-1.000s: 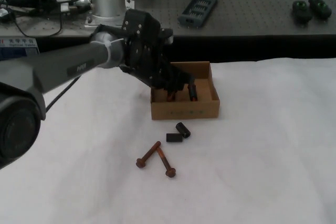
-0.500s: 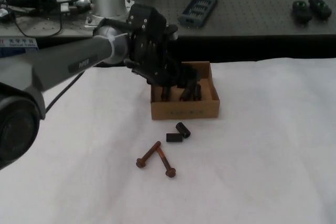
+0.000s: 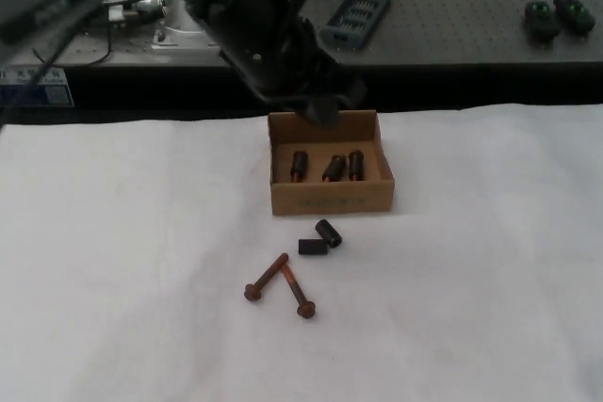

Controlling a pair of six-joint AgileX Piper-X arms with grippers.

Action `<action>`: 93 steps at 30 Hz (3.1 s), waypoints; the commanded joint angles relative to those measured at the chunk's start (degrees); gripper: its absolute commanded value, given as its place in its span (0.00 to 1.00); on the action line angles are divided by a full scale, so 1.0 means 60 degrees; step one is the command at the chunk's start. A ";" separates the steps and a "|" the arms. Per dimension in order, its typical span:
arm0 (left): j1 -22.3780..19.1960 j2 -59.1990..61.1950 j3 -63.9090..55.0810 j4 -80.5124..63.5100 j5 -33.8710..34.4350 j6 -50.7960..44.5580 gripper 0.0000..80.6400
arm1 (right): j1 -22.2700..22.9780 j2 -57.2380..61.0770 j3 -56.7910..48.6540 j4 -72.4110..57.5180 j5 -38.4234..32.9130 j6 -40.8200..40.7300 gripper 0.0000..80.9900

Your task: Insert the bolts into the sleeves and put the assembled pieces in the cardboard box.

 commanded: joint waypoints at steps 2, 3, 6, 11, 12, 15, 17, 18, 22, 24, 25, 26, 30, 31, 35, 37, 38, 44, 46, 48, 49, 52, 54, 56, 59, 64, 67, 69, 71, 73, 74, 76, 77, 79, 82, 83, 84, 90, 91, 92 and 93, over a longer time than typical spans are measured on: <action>0.0006 -0.1804 0.1875 0.0740 -0.0019 0.0251 0.05 | 0.0030 -0.0083 -0.0063 0.0044 0.0018 -0.0102 0.02; -0.0014 -0.2139 0.2312 0.0689 -0.0019 0.0227 0.04 | 0.0030 -0.0083 -0.0063 0.0044 0.0018 -0.0230 0.02; -0.0004 -0.3574 0.3995 0.0499 -0.0019 0.0137 0.04 | 0.0030 -0.0083 -0.0063 0.0044 0.0018 -0.0262 0.02; -0.0004 -0.6221 0.6998 -0.0145 -0.0019 -0.0351 0.04 | 0.0030 -0.0083 -0.0063 0.0044 0.0018 -0.0124 0.02; -0.0004 -0.6797 0.7523 -0.0257 -0.0019 -0.0456 0.04 | 0.0030 -0.0083 -0.0063 0.0044 0.0018 -0.0124 0.02; -0.0004 -0.8345 0.8803 -0.0499 -0.0019 -0.0475 0.04 | 0.0030 -0.0083 -0.0063 0.0044 0.0018 -0.0124 0.02; -0.0004 -0.9261 0.9470 -0.0619 -0.0019 -0.0501 0.04 | 0.0030 -0.0083 -0.0063 0.0044 0.0018 -0.0124 0.02; -0.0004 -0.9735 0.9793 -0.0649 -0.0019 -0.0521 0.04 | 0.0030 -0.0083 -0.0063 0.0044 0.0018 -0.0124 0.02; -0.0004 -1.1399 1.0665 -0.0648 -0.0019 -0.0663 0.04 | 0.0030 -0.0083 -0.0063 0.0026 0.0044 -0.0122 0.02; -0.0004 -1.1917 1.0864 -0.0648 -0.0019 -0.1123 0.04 | 0.0030 -0.0083 -0.0063 -0.0008 0.0261 -0.0122 0.02; -0.0004 -1.2151 1.0933 -0.0648 -0.0019 -0.1408 0.04 | 0.0030 -0.0083 -0.0063 -0.0069 0.0459 -0.0122 0.02; -0.0004 -1.2305 1.0976 -0.0648 -0.0019 -0.1647 0.04 | 0.0030 -0.0083 -0.0063 -0.0146 0.0608 -0.0122 0.02; -0.0004 -1.2803 1.1015 -0.0666 -0.0019 -0.2196 0.04 | 0.0030 -0.0065 -0.0063 -0.0920 0.0702 -0.0122 0.02; -0.0004 -1.2840 1.1015 -0.0661 -0.0055 -0.2192 0.04 | 0.0030 -0.0022 -0.0063 -0.1075 0.0573 -0.0122 0.02; -0.0004 -1.2885 1.1015 -0.0584 -0.0420 -0.2218 0.04 | 0.0030 0.0600 -0.0063 -0.1453 0.0054 -0.0272 0.02; -0.0004 -1.2885 1.1015 -0.0496 -0.1114 -0.2266 0.04 | 0.0030 0.1082 -0.0063 -0.1603 -0.0094 -0.0417 0.02; -0.0004 -1.2885 1.1015 -0.0453 -0.1515 -0.2264 0.04 | 0.0030 0.1356 -0.0063 -0.1683 -0.0097 -0.0424 0.02; -0.0004 -1.2885 1.1015 -0.0315 -0.1854 -0.2192 0.04 | 0.0049 0.2582 -0.0063 -0.2682 -0.0099 -0.0425 0.02; -0.0004 -1.2885 1.1015 -0.0340 -0.1727 -0.2192 0.04 | 0.0049 0.2764 -0.0063 -0.3037 -0.0125 -0.0339 0.02; -0.0004 -1.2716 1.1055 -0.0470 -0.1726 -0.2066 0.04 | 0.0049 0.2777 -0.0063 -0.3268 -0.0123 -0.0033 0.02; -0.0004 -1.2604 1.1084 -0.0516 -0.1726 -0.1837 0.04 | 0.0049 0.2748 -0.0063 -0.3329 -0.0046 0.0058 0.02; -0.0004 -1.2146 1.1301 -0.0888 -0.1639 -0.1162 0.09 | 0.0049 0.2590 -0.0063 -0.3350 0.0020 0.0100 0.02; -0.0004 -1.1725 1.1351 -0.1116 -0.1362 -0.1075 0.20 | 0.0049 0.2489 -0.0063 -0.3328 0.0019 0.0100 0.02; -0.0004 -1.1415 1.1349 -0.1056 -0.1050 -0.1355 0.32 | 0.0049 0.2465 -0.0063 -0.3390 0.0019 -0.0060 0.02; -0.0004 -1.1196 1.1349 -0.0974 -0.0875 -0.1896 0.39 | 0.0049 0.2808 -0.0063 -0.3569 -0.0002 -0.0712 0.02; -0.0004 -1.1420 1.1349 -0.0903 -0.0873 -0.1970 0.21 | -0.0157 0.4319 -0.0063 -0.4420 -0.0135 -0.1191 0.02; -0.0004 -1.1708 1.1349 -0.0821 -0.0873 -0.1970 0.07 | -0.0617 0.5410 -0.0083 -0.5406 -0.0686 -0.1209 0.02; -0.0004 -1.1926 1.1349 -0.0824 -0.0873 -0.1970 0.01 | -0.1005 0.6202 -0.0115 -0.6075 -0.1174 -0.1209 0.02; -0.0004 -1.2177 1.1349 -0.0824 -0.0873 -0.1970 0.01 | -0.1340 0.6835 -0.0303 -0.6336 -0.1376 -0.1209 0.02; -0.0004 -1.2419 1.1349 -0.0824 -0.0873 -0.1970 0.01 | -0.1707 0.7509 -0.0623 -0.6519 -0.1382 -0.1595 0.02; -0.0004 -1.2516 1.1349 -0.0824 -0.0873 -0.1970 0.01 | -0.1882 0.7768 -0.0770 -0.6631 -0.1438 -0.1911 0.02; -0.0004 -1.2735 1.1349 -0.0824 -0.0873 -0.1970 0.01 | -0.2187 0.8414 -0.1192 -0.6873 -0.1491 -0.2657 0.02; -0.0004 -1.2806 1.1349 -0.0824 -0.0873 -0.1970 0.01 | -0.2301 0.8674 -0.1426 -0.6985 -0.1489 -0.2970 0.02; -0.0004 -1.2937 1.1349 -0.0824 -0.0873 -0.1970 0.01 | -0.2575 0.9337 -0.1907 -0.7252 -0.1489 -0.3593 0.02; -0.0004 -1.3102 1.1349 -0.0824 -0.0873 -0.1970 0.01 | -0.2970 1.0371 -0.2661 -0.7372 -0.1489 -0.4014 0.02; -0.0004 -1.3137 1.1349 -0.0824 -0.0873 -0.1970 0.01 | -0.3109 1.0657 -0.2892 -0.7370 -0.1533 -0.4120 0.02; -0.0004 -1.3162 1.1349 -0.0824 -0.0873 -0.1970 0.01 | -0.3248 1.0992 -0.3182 -0.7370 -0.1600 -0.4120 0.00; -0.0004 -1.3176 1.1349 -0.0824 -0.0873 -0.1970 0.01 | -0.3779 1.2688 -0.4932 -0.7370 -0.1703 -0.4120 0.36; -0.0004 -1.3176 1.1349 -0.0824 -0.0873 -0.1970 0.01 | -0.3820 1.2915 -0.5237 -0.7303 -0.1664 -0.4120 0.39; -0.0004 -1.3176 1.1349 -0.0824 -0.0873 -0.1970 0.01 | -0.3851 1.3149 -0.5518 -0.7258 -0.1665 -0.4241 0.40; -0.0004 -1.3176 1.1349 -0.0824 -0.0873 -0.1970 0.01 | -0.3846 1.3318 -0.5748 -0.7224 -0.1665 -0.4300 0.40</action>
